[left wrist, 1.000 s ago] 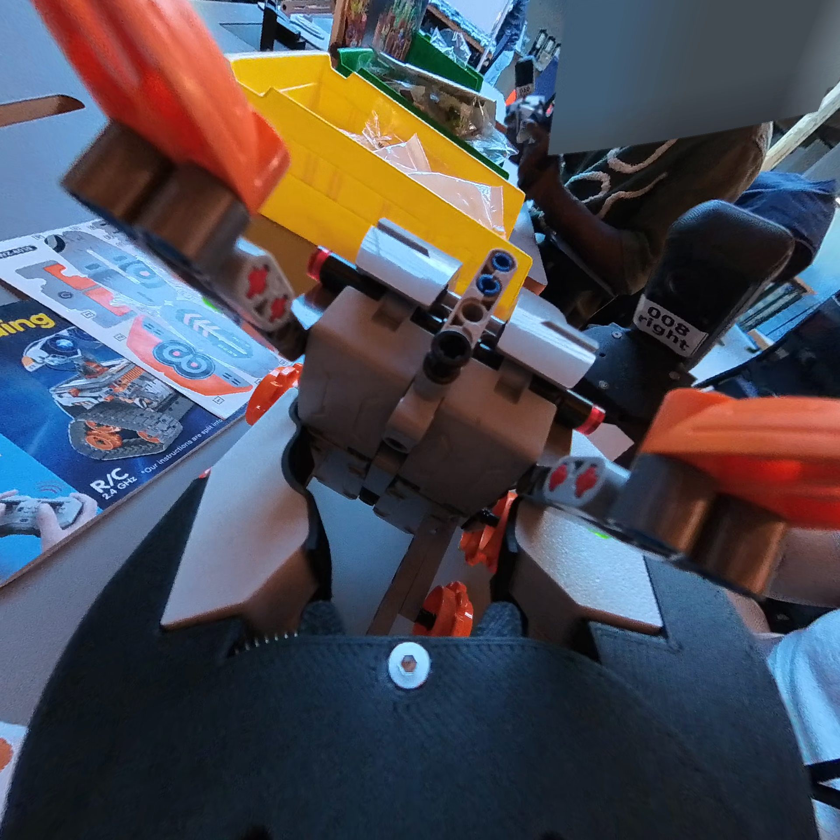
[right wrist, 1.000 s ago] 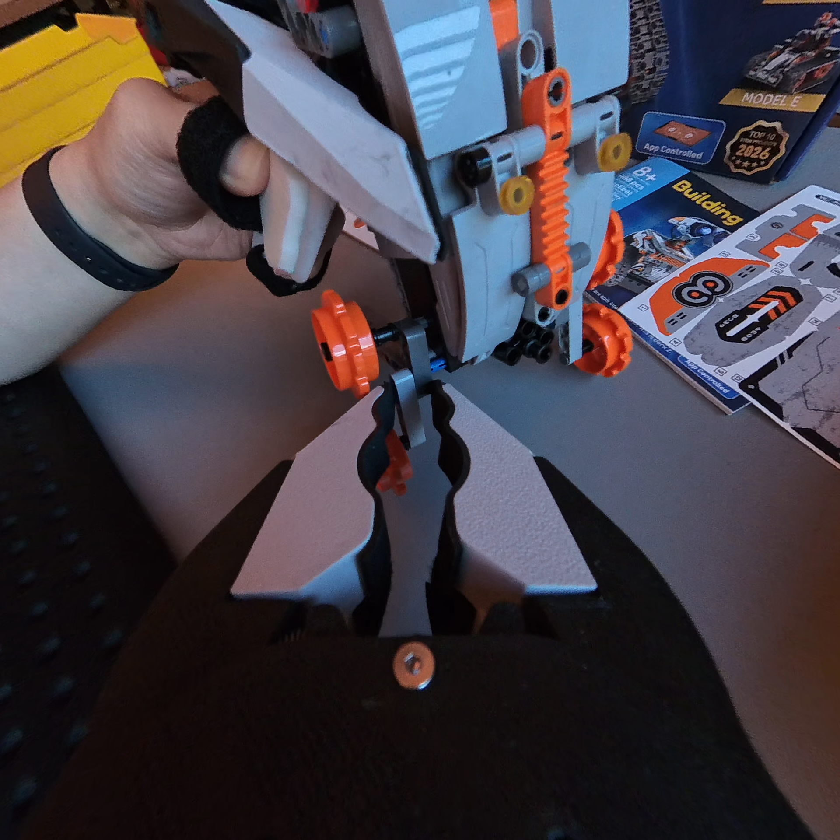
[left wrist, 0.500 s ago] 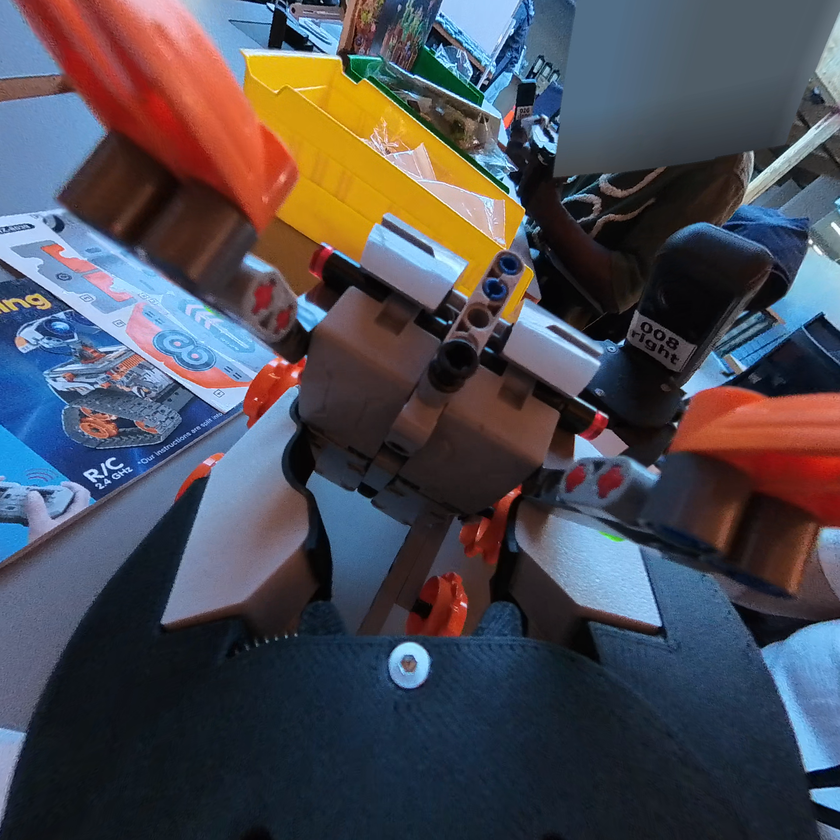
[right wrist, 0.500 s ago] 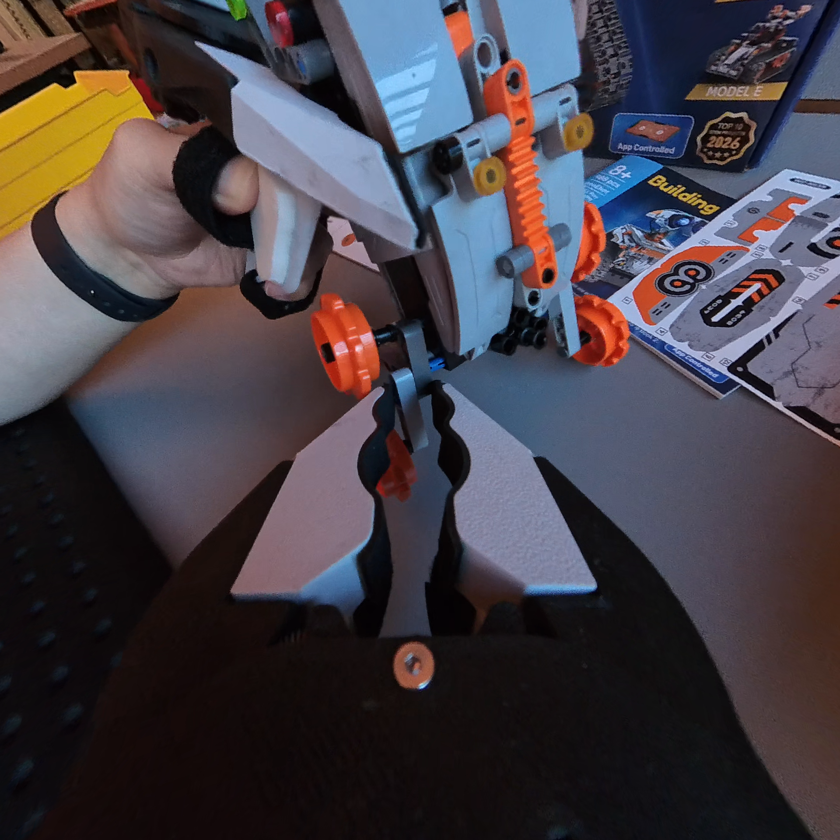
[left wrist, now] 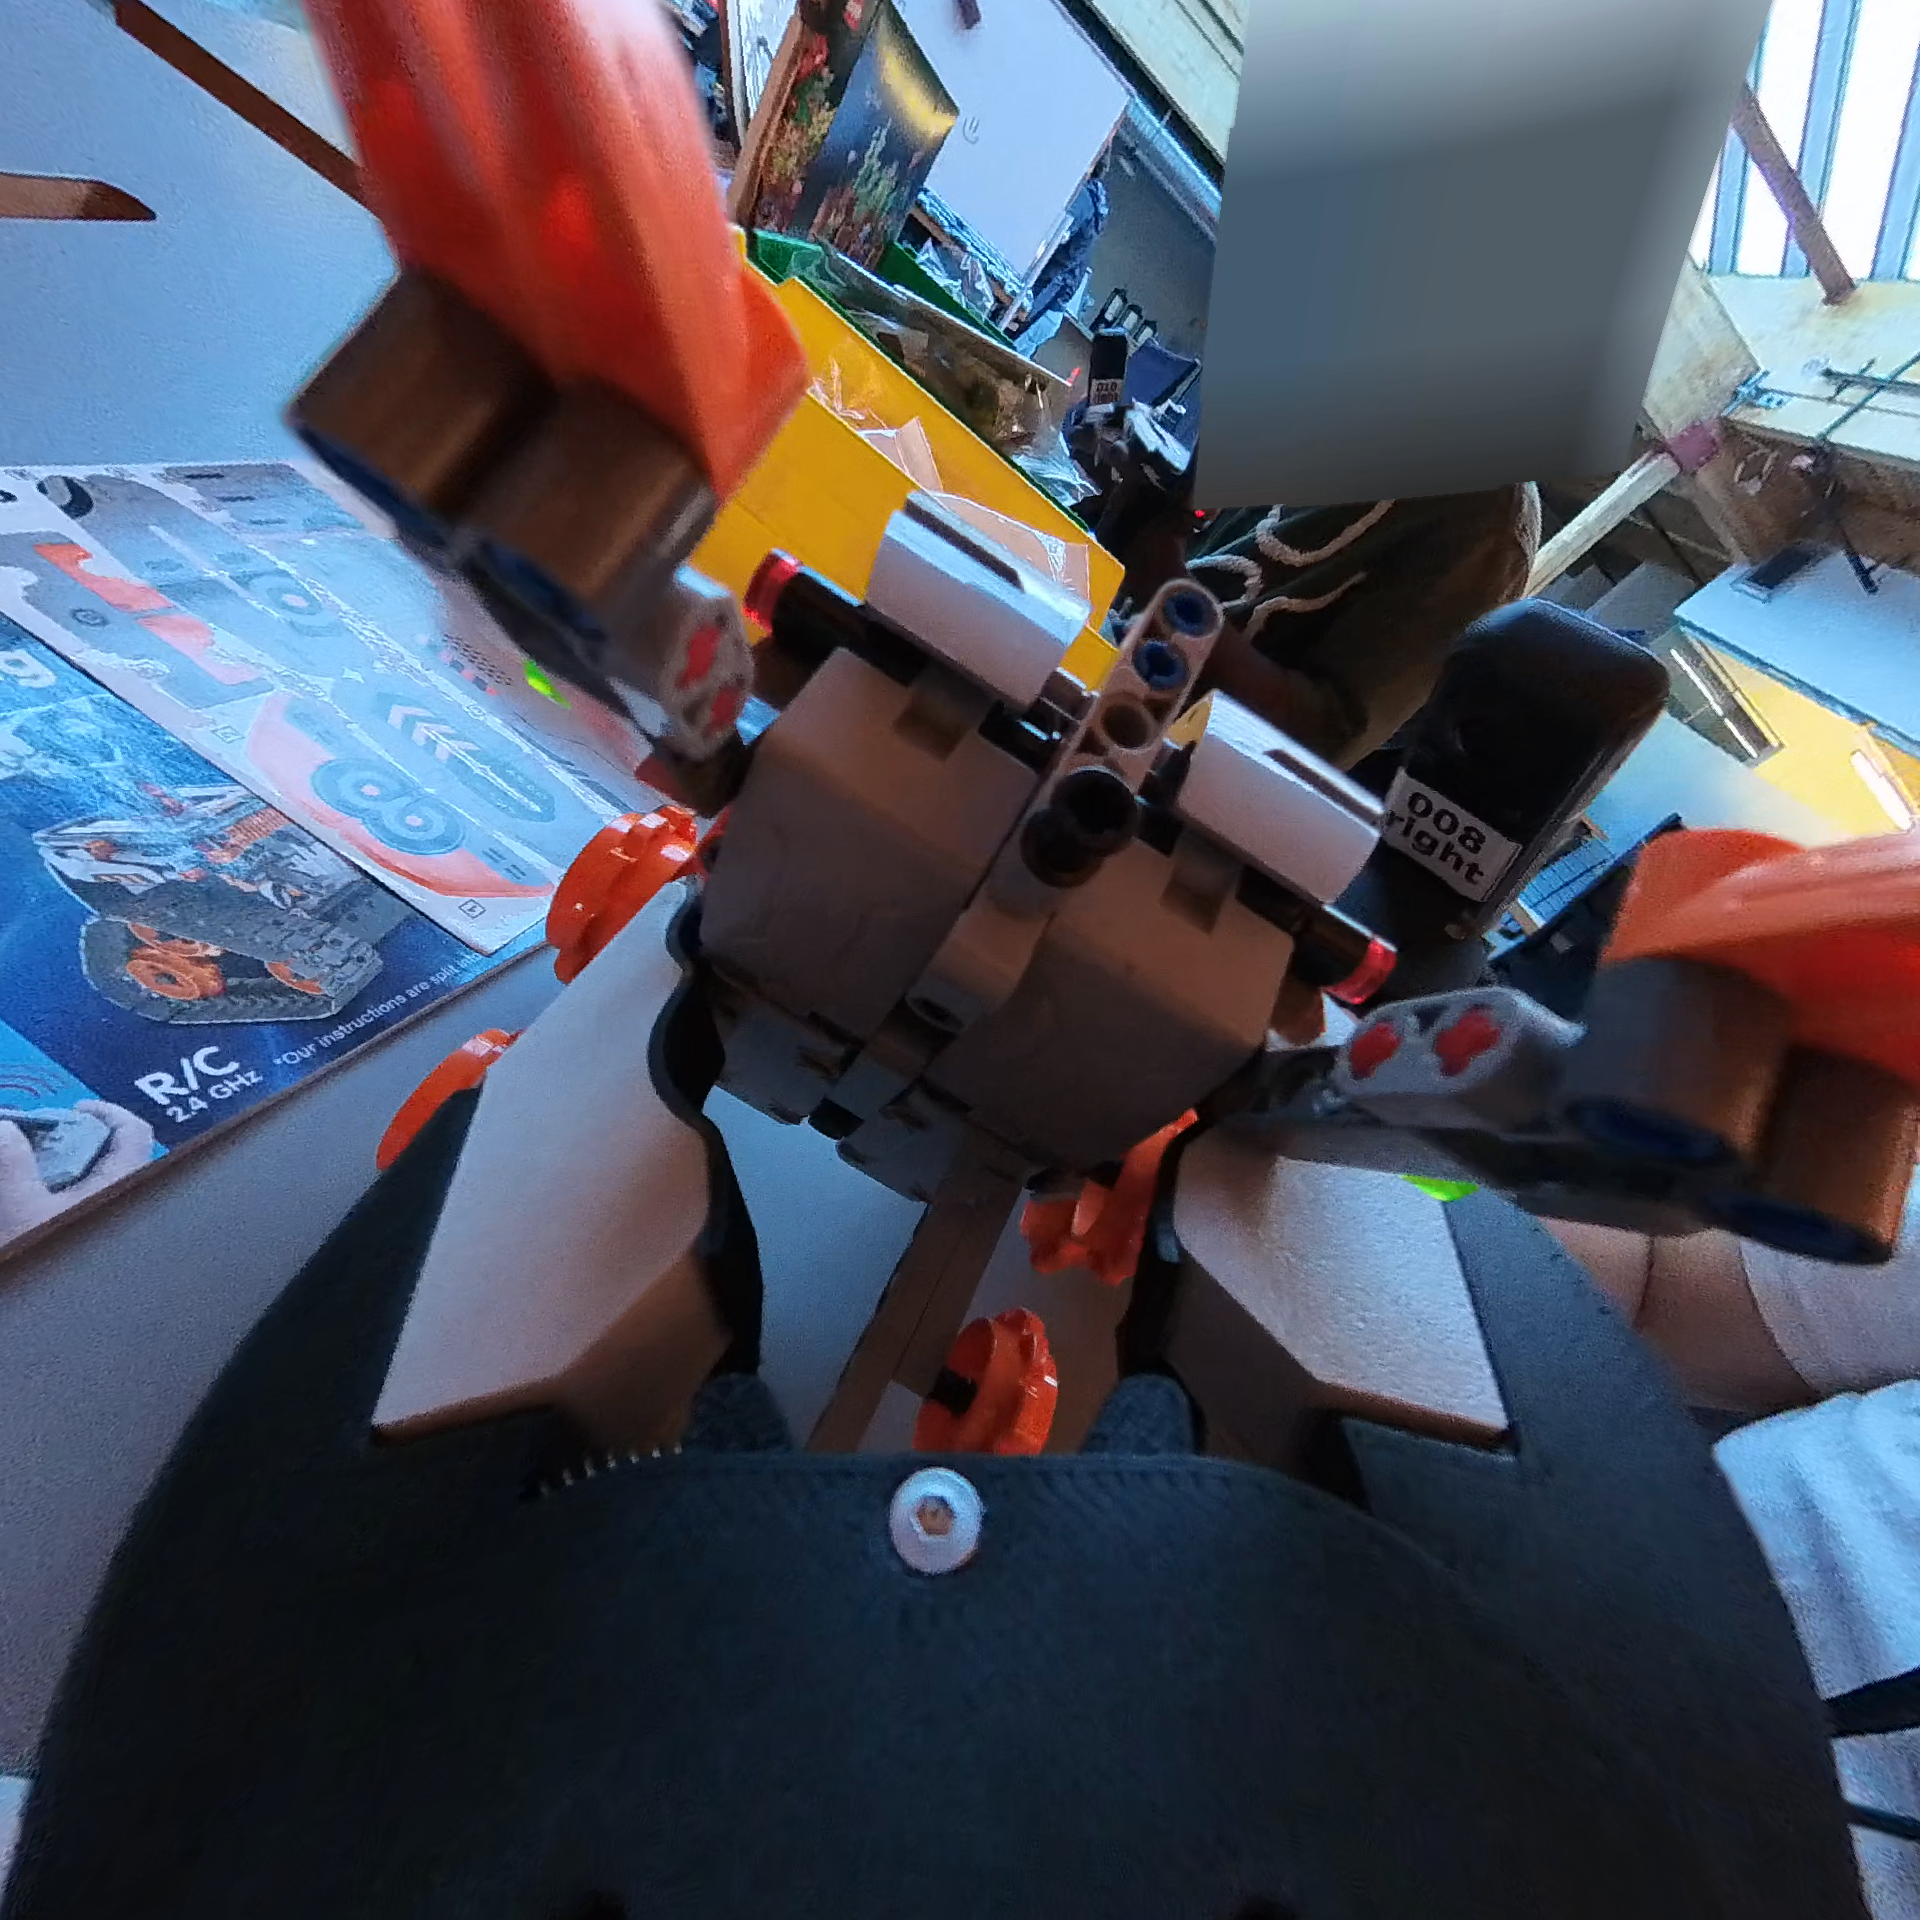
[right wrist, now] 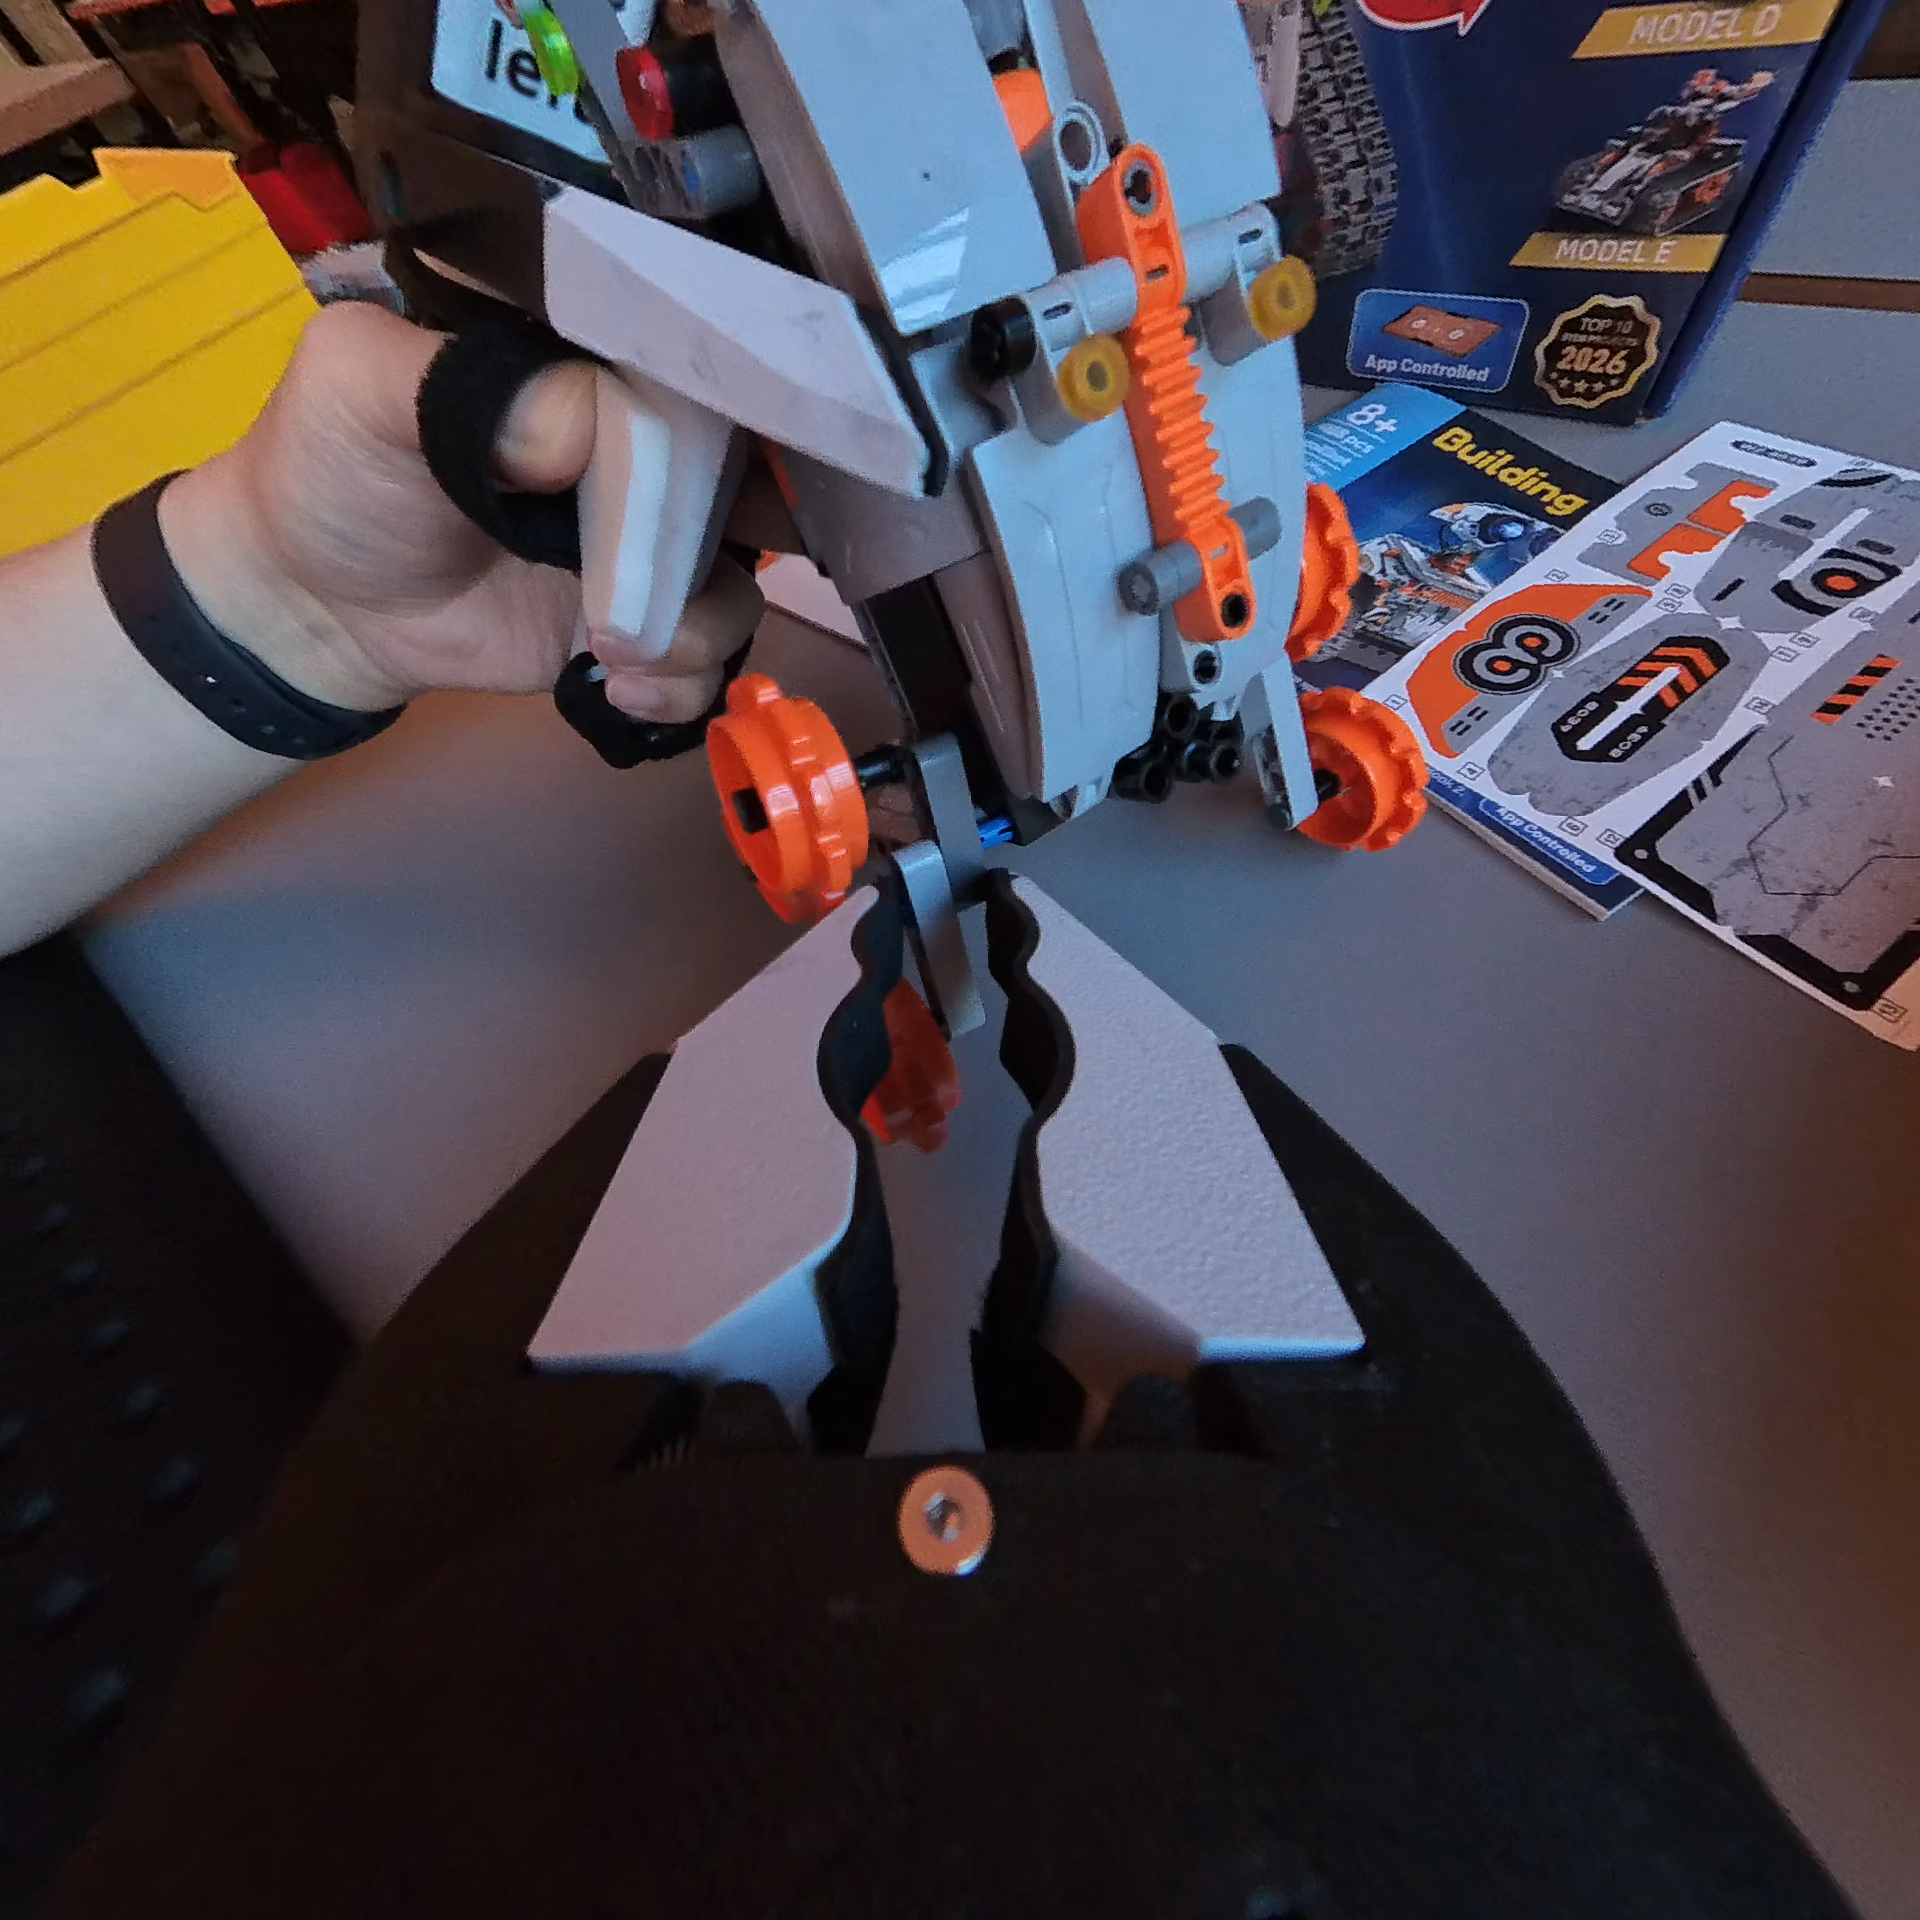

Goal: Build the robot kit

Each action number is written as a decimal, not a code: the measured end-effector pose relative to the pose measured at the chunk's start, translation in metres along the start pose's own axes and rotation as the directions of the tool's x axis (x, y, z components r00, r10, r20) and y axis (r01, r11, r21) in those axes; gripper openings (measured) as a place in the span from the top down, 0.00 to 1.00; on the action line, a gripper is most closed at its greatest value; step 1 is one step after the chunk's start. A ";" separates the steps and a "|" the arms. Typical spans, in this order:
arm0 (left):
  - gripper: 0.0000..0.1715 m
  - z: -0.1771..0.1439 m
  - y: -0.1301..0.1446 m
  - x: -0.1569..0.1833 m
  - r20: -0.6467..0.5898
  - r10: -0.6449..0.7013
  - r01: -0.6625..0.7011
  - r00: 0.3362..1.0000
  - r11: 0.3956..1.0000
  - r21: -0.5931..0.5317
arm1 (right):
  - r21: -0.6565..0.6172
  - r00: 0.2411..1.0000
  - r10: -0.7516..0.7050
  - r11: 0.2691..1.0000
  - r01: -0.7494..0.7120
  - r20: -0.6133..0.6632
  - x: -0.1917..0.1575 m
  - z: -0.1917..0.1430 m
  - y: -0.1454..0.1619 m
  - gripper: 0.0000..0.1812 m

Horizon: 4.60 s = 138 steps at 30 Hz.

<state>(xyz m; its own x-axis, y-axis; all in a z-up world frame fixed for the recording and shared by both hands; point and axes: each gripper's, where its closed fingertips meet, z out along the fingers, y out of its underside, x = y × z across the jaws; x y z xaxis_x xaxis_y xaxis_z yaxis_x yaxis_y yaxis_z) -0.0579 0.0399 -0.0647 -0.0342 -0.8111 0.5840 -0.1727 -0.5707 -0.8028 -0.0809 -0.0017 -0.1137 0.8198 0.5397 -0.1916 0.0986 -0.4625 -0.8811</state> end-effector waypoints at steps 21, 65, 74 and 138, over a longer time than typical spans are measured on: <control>0.48 -0.001 0.002 0.003 -0.066 0.006 -0.007 0.998 1.000 -0.015 | -0.019 0.996 -0.089 0.996 0.089 -0.001 0.000 0.001 0.004 0.92; 0.48 -0.007 0.011 0.009 -0.166 0.059 -0.067 0.984 0.997 -0.042 | -0.176 0.960 -0.278 0.946 0.271 -0.017 -0.004 0.006 0.013 0.91; 0.49 -0.007 0.012 0.008 -0.144 0.084 -0.094 0.986 0.994 -0.064 | -0.211 0.949 -0.315 0.926 0.313 0.025 -0.003 0.007 0.014 0.92; 0.48 -0.016 0.002 0.013 -0.168 -0.159 0.145 0.973 0.985 -0.094 | -0.342 0.962 -0.209 0.903 0.258 0.175 -0.028 -0.001 0.001 0.91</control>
<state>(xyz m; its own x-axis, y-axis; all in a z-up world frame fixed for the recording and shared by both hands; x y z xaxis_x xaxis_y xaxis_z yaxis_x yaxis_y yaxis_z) -0.0749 0.0305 -0.0567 -0.1714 -0.6764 0.7163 -0.2674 -0.6678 -0.6946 -0.1032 -0.0178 -0.1091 0.6696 0.7388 -0.0757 0.4939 -0.5191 -0.6975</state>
